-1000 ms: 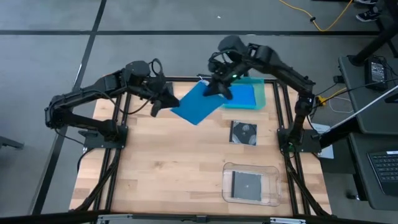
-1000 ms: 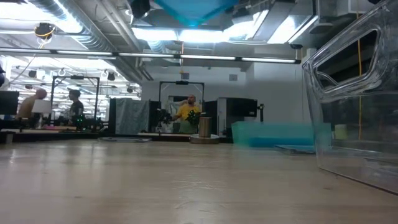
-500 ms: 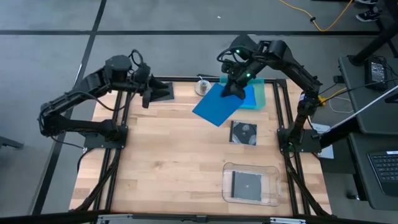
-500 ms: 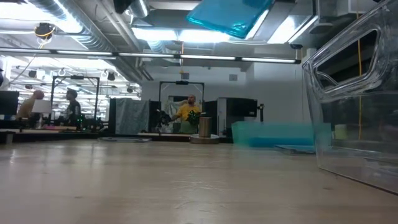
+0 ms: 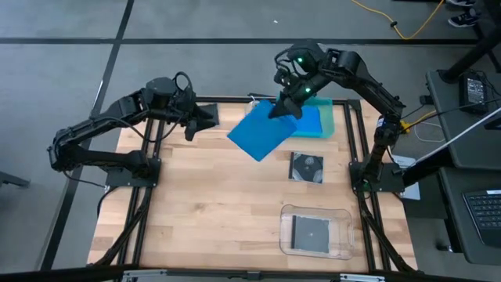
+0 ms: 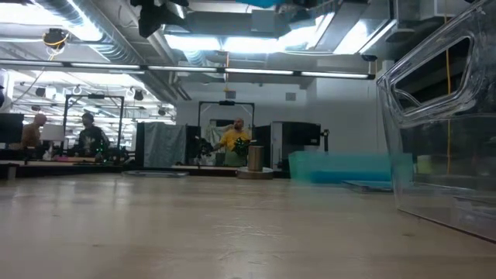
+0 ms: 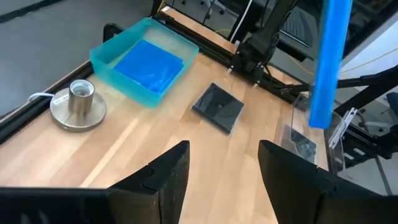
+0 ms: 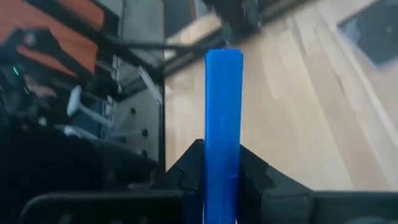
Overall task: Pick & place jewel cases by type
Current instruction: Put the blue CD case into the blue bin
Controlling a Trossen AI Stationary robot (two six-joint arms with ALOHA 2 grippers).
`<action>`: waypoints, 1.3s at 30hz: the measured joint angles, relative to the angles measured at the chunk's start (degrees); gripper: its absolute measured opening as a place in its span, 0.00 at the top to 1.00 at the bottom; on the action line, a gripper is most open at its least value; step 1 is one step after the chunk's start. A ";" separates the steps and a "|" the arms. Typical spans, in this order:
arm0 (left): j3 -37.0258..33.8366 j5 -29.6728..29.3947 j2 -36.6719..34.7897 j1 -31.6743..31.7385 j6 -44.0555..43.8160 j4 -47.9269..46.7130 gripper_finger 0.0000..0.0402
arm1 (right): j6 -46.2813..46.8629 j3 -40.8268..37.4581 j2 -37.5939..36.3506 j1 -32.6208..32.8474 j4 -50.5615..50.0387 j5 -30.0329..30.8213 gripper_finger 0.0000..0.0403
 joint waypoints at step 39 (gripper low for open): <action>0.00 -11.45 -12.94 -3.35 -0.41 -4.21 0.53 | -25.54 0.07 -4.72 -0.01 23.97 19.27 0.87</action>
